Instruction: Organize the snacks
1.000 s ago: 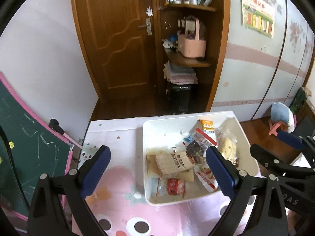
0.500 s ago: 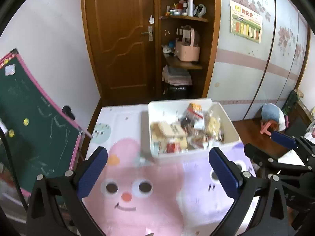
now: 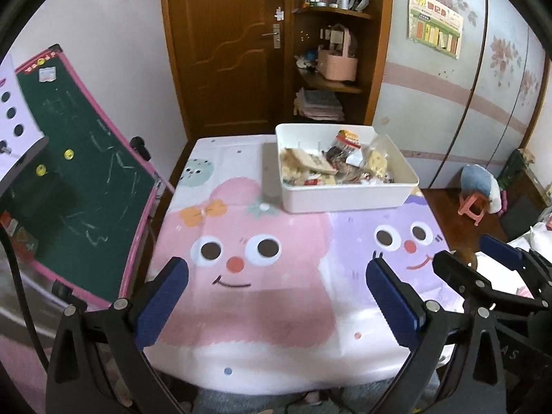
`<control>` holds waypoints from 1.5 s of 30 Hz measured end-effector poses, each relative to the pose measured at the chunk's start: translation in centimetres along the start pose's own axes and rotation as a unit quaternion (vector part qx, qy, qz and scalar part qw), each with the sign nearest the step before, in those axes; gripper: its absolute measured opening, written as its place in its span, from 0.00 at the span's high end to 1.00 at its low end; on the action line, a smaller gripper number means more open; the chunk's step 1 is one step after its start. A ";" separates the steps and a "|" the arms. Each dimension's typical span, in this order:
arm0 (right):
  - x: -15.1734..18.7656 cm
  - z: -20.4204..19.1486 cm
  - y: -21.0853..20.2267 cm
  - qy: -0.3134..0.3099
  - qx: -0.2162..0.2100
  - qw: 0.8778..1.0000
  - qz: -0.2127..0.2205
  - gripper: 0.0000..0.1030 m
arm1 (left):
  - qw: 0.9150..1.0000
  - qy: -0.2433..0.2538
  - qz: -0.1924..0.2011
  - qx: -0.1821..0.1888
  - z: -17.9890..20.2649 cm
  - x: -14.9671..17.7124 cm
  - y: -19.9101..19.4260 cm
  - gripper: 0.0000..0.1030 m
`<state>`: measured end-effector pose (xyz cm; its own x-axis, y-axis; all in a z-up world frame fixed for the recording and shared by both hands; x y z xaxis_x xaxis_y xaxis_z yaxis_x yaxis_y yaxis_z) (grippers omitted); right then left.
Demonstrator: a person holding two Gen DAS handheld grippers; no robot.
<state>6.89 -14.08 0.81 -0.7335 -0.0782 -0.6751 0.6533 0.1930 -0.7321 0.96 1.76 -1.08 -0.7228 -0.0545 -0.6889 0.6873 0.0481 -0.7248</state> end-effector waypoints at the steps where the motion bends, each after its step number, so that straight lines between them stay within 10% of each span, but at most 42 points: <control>1: 0.5 -0.1 -0.3 0.001 0.000 1.000 -0.001 0.21 | 1.000 -0.003 0.000 -0.002 -0.1 0.4 -0.2 0.01; 45: 2.7 0.3 -1.0 0.019 0.000 1.000 -0.005 0.21 | 0.999 -0.007 -0.040 -0.006 0.4 3.0 0.8 0.01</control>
<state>4.34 -14.76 -0.33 -0.7467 -0.0420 -0.6639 0.6461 0.1917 -0.7388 -0.67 1.21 -3.71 -0.7742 -0.0716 -0.6289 0.6265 0.0546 -0.7775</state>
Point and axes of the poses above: each gripper's, at about its wrist camera, not at the fingertips, and y roughly the way its jaws point, z to its right, x to its underside, the point moved 3 cm from there along y, roughly the way its jaws point, and after that the axes turned 2 degrees about z, right-handed, at the moved point
